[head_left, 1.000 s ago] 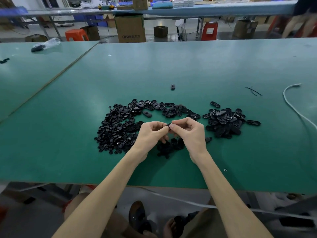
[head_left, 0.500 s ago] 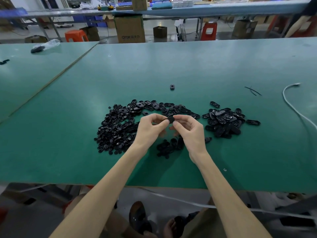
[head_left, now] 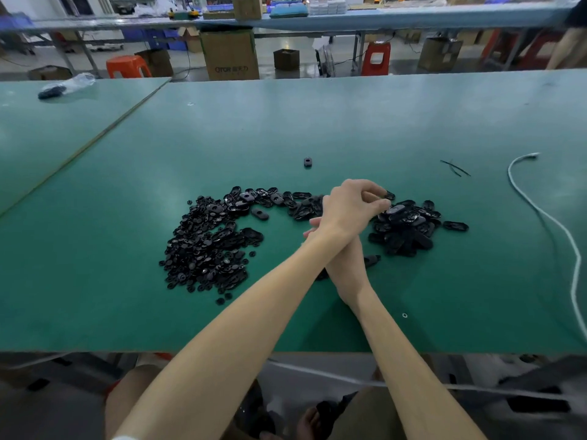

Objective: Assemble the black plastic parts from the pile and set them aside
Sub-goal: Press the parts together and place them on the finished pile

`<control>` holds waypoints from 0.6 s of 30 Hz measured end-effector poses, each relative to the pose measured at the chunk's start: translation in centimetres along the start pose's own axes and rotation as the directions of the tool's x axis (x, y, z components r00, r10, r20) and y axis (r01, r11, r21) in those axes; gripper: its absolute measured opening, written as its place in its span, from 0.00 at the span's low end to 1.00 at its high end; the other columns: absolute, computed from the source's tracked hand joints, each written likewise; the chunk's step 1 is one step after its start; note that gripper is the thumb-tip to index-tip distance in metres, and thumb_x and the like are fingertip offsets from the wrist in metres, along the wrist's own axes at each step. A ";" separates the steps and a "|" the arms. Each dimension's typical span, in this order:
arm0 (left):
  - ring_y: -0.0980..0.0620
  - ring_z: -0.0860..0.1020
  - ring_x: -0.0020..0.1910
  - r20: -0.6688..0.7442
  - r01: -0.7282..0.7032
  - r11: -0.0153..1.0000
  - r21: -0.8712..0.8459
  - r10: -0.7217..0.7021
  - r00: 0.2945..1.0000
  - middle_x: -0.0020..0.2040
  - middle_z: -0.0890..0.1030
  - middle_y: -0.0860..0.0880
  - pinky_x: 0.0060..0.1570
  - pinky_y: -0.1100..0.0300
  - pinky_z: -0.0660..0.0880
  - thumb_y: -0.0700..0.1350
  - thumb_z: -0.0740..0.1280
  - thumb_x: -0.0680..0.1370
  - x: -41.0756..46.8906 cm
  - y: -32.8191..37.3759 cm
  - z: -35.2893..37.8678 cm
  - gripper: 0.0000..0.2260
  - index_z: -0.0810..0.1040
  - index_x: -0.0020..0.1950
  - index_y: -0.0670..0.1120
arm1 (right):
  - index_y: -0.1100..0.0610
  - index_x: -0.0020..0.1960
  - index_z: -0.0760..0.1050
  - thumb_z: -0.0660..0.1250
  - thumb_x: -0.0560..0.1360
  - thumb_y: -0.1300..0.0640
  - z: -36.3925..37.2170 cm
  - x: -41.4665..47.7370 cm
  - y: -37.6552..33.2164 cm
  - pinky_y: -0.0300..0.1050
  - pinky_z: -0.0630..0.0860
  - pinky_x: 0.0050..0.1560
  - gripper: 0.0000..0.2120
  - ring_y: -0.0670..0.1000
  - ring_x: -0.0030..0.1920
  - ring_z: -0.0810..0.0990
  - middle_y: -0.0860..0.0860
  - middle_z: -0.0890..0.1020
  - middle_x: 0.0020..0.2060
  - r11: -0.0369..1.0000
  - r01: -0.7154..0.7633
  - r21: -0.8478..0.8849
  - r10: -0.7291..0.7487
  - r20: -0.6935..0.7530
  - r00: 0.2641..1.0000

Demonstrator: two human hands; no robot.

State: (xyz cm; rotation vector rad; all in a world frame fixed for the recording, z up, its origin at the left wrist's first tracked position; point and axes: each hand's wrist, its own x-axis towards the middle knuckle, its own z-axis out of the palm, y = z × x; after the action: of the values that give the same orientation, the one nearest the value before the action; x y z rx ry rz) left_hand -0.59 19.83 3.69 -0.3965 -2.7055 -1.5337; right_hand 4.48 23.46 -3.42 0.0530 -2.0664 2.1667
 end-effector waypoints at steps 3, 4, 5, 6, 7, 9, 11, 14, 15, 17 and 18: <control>0.53 0.83 0.56 -0.080 0.030 0.993 0.115 -0.021 0.997 0.54 0.87 0.52 0.69 0.45 0.71 0.45 0.71 0.80 0.2 -1.3 -0.5 0.07 0.85 0.58 0.49 | 0.58 0.49 0.77 0.64 0.81 0.70 0.0 0.6 0.3 0.40 0.76 0.43 0.09 0.47 0.39 0.78 0.47 0.79 0.37 0.982 -0.088 -0.168 0.077 -0.072 0.994; 0.52 0.82 0.57 -0.094 0.059 0.985 0.161 -0.044 0.995 0.55 0.86 0.52 0.70 0.46 0.71 0.44 0.71 0.80 0.3 -1.8 -0.9 0.08 0.85 0.58 0.49 | 0.56 0.45 0.77 0.65 0.79 0.70 0.1 0.7 0.3 0.35 0.74 0.38 0.11 0.43 0.35 0.76 0.46 0.79 0.34 0.972 -0.092 -0.217 0.078 -0.071 0.994; 0.51 0.82 0.58 -0.093 0.094 0.974 0.205 -0.076 0.993 0.55 0.86 0.51 0.70 0.47 0.71 0.45 0.72 0.80 0.4 -2.3 -1.4 0.08 0.85 0.58 0.48 | 0.56 0.44 0.78 0.66 0.78 0.70 0.2 0.8 0.3 0.34 0.71 0.33 0.10 0.41 0.31 0.76 0.47 0.80 0.33 0.967 -0.085 -0.238 0.074 -0.053 0.996; 0.50 0.82 0.58 -0.077 0.127 0.962 0.241 -0.111 0.991 0.55 0.86 0.51 0.69 0.48 0.72 0.45 0.73 0.79 0.5 -2.6 -1.8 0.08 0.86 0.57 0.48 | 0.57 0.44 0.79 0.67 0.78 0.68 0.2 0.8 0.3 0.35 0.71 0.32 0.08 0.41 0.29 0.76 0.48 0.82 0.32 0.963 -0.084 -0.257 0.076 -0.041 0.996; 0.49 0.82 0.58 -0.051 0.153 0.952 0.264 -0.145 0.988 0.54 0.87 0.50 0.67 0.49 0.73 0.46 0.73 0.78 0.6 -2.8 -2.2 0.08 0.86 0.56 0.48 | 0.58 0.44 0.80 0.67 0.77 0.66 0.3 0.8 0.3 0.37 0.71 0.33 0.06 0.41 0.29 0.77 0.49 0.83 0.32 0.960 -0.080 -0.267 0.074 -0.031 0.997; 0.48 0.83 0.57 -0.002 0.181 0.940 0.289 -0.188 0.982 0.53 0.87 0.48 0.65 0.50 0.74 0.46 0.75 0.77 0.8 -3.0 -2.6 0.07 0.87 0.54 0.47 | 0.57 0.42 0.80 0.66 0.78 0.65 0.3 0.7 0.3 0.37 0.72 0.33 0.08 0.43 0.29 0.78 0.47 0.84 0.31 0.956 -0.073 -0.284 0.071 -0.019 0.997; 0.46 0.83 0.57 0.039 0.193 0.925 0.327 -0.217 0.975 0.54 0.87 0.46 0.64 0.49 0.76 0.45 0.76 0.76 1.1 -2.9 -2.6 0.09 0.86 0.56 0.45 | 0.54 0.39 0.78 0.65 0.78 0.65 0.4 0.7 0.3 0.34 0.71 0.31 0.12 0.42 0.27 0.79 0.44 0.83 0.28 0.946 -0.080 -0.315 0.079 -0.016 0.997; 0.42 0.83 0.56 0.112 0.181 0.878 0.442 -0.254 0.961 0.56 0.85 0.42 0.62 0.48 0.78 0.42 0.78 0.75 1.7 -2.4 -2.4 0.13 0.84 0.58 0.42 | 0.52 0.35 0.74 0.62 0.78 0.65 0.5 0.7 0.0 0.30 0.67 0.26 0.15 0.39 0.25 0.78 0.41 0.81 0.26 0.928 -0.120 -0.352 0.115 -0.038 0.993; 0.41 0.83 0.55 0.131 0.167 0.864 0.474 -0.257 0.957 0.56 0.85 0.42 0.60 0.47 0.79 0.40 0.77 0.75 1.9 -2.2 -2.3 0.13 0.84 0.58 0.41 | 0.51 0.34 0.73 0.61 0.78 0.65 0.5 0.7 0.0 0.29 0.64 0.24 0.16 0.39 0.24 0.76 0.40 0.80 0.25 0.925 -0.124 -0.358 0.116 -0.043 0.992; 0.40 0.83 0.54 0.150 0.145 0.845 0.515 -0.255 0.955 0.55 0.84 0.41 0.58 0.47 0.80 0.39 0.76 0.76 2.1 -2.1 -2.1 0.12 0.82 0.58 0.40 | 0.50 0.32 0.70 0.60 0.77 0.67 0.4 0.6 -0.1 0.28 0.61 0.22 0.18 0.39 0.22 0.74 0.39 0.77 0.22 0.929 -0.134 -0.345 0.123 -0.053 0.991; 0.39 0.83 0.54 0.150 0.135 0.839 0.527 -0.248 0.957 0.55 0.84 0.41 0.58 0.46 0.80 0.38 0.75 0.76 2.0 -2.2 -2.1 0.11 0.82 0.58 0.40 | 0.51 0.32 0.70 0.60 0.77 0.68 0.4 0.5 -0.2 0.29 0.60 0.21 0.18 0.39 0.21 0.73 0.39 0.76 0.21 0.932 -0.136 -0.336 0.125 -0.054 0.991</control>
State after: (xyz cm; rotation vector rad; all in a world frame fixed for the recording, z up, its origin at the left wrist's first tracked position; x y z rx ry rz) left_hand -3.30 17.46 3.22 -0.2862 -3.2524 -0.7547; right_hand 3.94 23.14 -3.17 -0.1602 -2.4554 1.8276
